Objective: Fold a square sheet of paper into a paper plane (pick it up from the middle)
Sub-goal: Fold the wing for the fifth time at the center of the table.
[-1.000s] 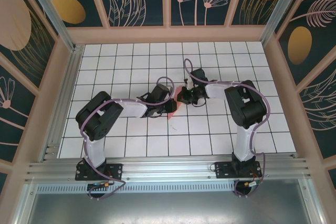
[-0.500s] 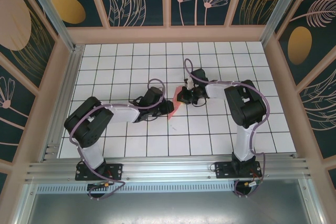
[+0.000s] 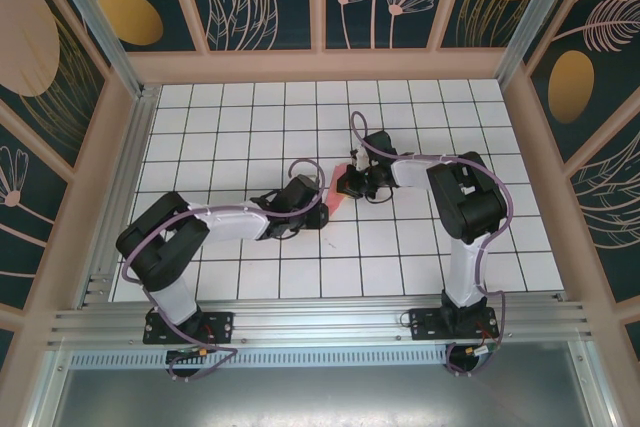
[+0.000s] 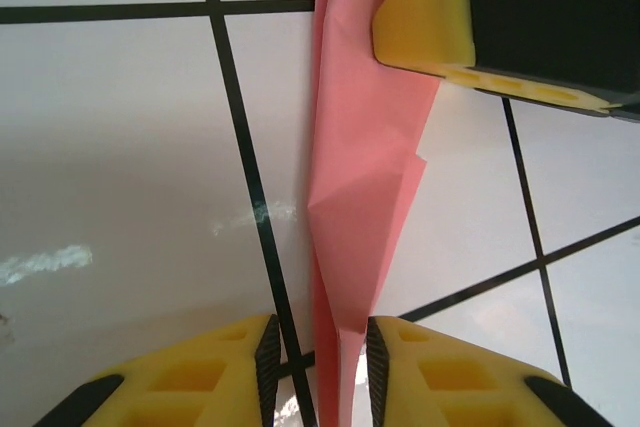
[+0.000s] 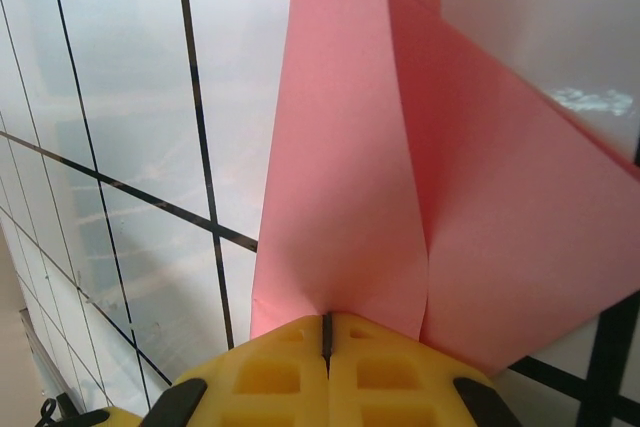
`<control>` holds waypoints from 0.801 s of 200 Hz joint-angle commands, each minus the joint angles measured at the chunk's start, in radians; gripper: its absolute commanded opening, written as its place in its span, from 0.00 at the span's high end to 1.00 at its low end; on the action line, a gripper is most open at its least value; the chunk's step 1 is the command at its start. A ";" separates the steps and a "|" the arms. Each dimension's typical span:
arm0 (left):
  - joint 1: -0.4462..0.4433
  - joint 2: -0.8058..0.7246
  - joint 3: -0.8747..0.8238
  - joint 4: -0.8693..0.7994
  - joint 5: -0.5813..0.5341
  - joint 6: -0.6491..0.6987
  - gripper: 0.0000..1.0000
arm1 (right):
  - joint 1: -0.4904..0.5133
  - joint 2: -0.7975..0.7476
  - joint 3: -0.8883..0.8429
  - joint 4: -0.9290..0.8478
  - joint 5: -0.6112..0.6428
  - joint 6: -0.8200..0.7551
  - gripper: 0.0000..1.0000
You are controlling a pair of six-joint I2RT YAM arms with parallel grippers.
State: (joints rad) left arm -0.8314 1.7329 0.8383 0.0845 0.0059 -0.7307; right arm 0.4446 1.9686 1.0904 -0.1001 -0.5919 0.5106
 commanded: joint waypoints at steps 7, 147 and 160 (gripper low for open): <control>0.002 0.049 0.048 -0.033 -0.011 0.043 0.71 | -0.001 0.054 -0.018 -0.029 0.045 -0.003 0.96; -0.030 0.062 0.119 -0.171 -0.057 0.160 0.75 | -0.001 0.062 -0.011 -0.027 0.040 -0.001 0.97; -0.034 0.062 0.128 -0.186 -0.066 0.179 0.78 | -0.001 0.065 -0.012 -0.028 0.039 0.001 0.97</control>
State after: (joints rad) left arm -0.8570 1.7927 0.9329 -0.0334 -0.0273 -0.6117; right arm 0.4438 1.9736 1.0912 -0.0925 -0.5999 0.5110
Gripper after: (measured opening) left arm 0.241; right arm 0.046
